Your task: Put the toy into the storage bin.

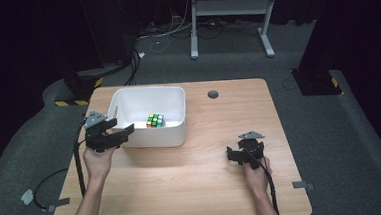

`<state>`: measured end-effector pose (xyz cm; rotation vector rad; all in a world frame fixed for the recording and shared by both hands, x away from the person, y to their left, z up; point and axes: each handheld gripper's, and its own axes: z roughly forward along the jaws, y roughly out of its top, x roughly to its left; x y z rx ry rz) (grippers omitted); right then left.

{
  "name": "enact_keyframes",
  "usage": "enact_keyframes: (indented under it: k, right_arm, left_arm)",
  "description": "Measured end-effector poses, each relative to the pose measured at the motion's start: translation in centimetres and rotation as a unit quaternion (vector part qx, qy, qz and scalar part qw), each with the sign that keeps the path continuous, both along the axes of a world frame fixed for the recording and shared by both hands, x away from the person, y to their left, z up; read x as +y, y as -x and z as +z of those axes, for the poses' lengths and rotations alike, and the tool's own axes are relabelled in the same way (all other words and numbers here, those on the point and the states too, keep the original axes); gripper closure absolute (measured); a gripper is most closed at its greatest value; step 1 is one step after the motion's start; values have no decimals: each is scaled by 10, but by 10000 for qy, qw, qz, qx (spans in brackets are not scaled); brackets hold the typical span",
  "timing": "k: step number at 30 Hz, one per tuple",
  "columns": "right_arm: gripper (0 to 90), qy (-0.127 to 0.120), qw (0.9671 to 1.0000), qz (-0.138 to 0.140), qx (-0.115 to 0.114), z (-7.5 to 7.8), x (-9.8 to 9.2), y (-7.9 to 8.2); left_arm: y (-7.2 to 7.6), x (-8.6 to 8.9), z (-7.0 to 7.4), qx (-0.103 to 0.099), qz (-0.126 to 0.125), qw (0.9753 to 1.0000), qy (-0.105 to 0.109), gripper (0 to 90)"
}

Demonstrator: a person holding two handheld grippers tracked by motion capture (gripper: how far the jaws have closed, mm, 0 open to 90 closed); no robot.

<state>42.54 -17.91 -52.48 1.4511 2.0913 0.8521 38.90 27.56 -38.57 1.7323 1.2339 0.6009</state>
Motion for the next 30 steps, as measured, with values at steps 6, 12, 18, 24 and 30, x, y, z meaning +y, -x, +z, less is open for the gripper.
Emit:
enact_keyframes:
  k: [6, 12, 18, 24, 30]
  right_arm:
    - [137, -2, 10000, -1, 2, 0, 0, 0]
    - [137, -1, 10000, -1, 2, 0, 0, 0]
    - [137, -1, 10000, 0, 2, 0, 0, 0]
    - [137, 0, 10000, -2, 2, 0, 0, 0]
    - [137, 0, 10000, -1, 2, 0, 0, 0]
  left_arm:
    - [3, 2, 0, -9, 11, 10000, 11, 269]
    - [8, 5, -1, -24, 22, 10000, 70, 269]
    - [13, 8, -3, -26, 29, 9999, 93, 269]
    - [15, 10, -6, 8, 47, 9999, 126, 269]
    - [21, 8, -6, -55, 66, 10000, -15, 268]
